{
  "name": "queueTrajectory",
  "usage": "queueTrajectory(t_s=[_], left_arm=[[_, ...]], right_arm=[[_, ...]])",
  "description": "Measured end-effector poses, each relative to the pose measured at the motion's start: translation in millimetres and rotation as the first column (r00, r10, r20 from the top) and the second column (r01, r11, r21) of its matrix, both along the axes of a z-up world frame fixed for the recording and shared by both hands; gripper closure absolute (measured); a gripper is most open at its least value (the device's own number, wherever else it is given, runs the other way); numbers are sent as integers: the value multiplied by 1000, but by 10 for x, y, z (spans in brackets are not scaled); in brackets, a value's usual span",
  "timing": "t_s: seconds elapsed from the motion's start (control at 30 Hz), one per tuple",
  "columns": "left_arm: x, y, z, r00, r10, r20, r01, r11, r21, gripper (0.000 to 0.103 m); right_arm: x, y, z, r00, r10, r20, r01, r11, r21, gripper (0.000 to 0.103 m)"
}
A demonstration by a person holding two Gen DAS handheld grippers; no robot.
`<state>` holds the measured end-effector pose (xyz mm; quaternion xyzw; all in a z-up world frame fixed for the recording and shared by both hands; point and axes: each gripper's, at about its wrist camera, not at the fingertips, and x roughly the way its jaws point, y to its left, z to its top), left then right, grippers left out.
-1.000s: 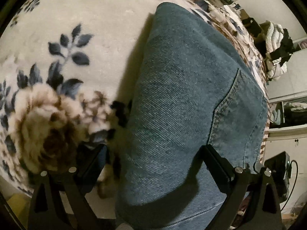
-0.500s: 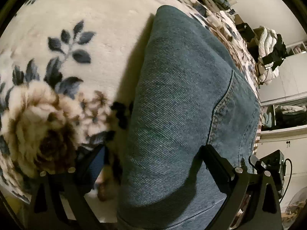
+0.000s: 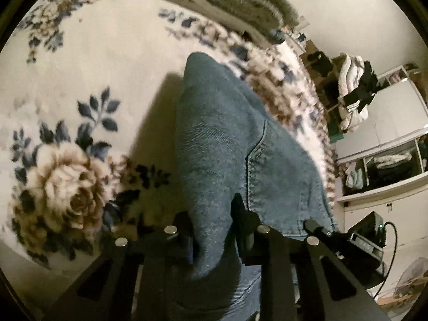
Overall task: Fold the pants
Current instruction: 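Lower the folded jeans onto the bed and open both grippers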
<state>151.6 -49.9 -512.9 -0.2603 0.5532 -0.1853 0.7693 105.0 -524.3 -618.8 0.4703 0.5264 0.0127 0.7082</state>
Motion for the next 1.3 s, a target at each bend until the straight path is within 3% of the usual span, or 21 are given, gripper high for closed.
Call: queueTrajectory(t_s=[0.17, 0.47, 0.6, 0.7, 0.8, 0.93, 1.07, 1.2, 1.3], left_arm=[[35, 39, 540, 1000, 13, 24, -13, 1000, -5, 84], [417, 45, 1629, 994, 52, 101, -52, 999, -5, 84], [903, 125, 2109, 982, 94, 165, -90, 996, -26, 84], [1383, 221, 2351, 970, 117, 211, -110, 993, -45, 84], [2039, 346, 2509, 959, 134, 250, -122, 991, -63, 84], [2990, 480, 2533, 955, 148, 256, -129, 987, -92, 84], [3861, 574, 2282, 957, 154, 244, -131, 986, -106, 84], [4508, 625, 1704, 973, 142, 183, -127, 988, -88, 84], [4727, 633, 1159, 988, 102, 115, -102, 995, -5, 83]], right_arm=[[2, 0, 405, 999, 43, 15, -43, 999, -3, 72], [583, 168, 1608, 986, 136, 100, -136, 991, -10, 73], [986, 325, 2089, 974, 157, 163, -154, 988, -31, 73], [1564, 549, 2422, 961, 167, 221, -160, 986, -49, 73], [2159, 801, 2570, 950, 165, 265, -156, 986, -56, 73], [3065, 972, 2648, 944, 157, 289, -145, 988, -62, 73], [4026, 1048, 2476, 945, 150, 290, -138, 989, -62, 73], [4845, 1027, 1959, 956, 141, 256, -130, 990, -58, 73], [5166, 1020, 1370, 969, 159, 189, -154, 987, -43, 73]])
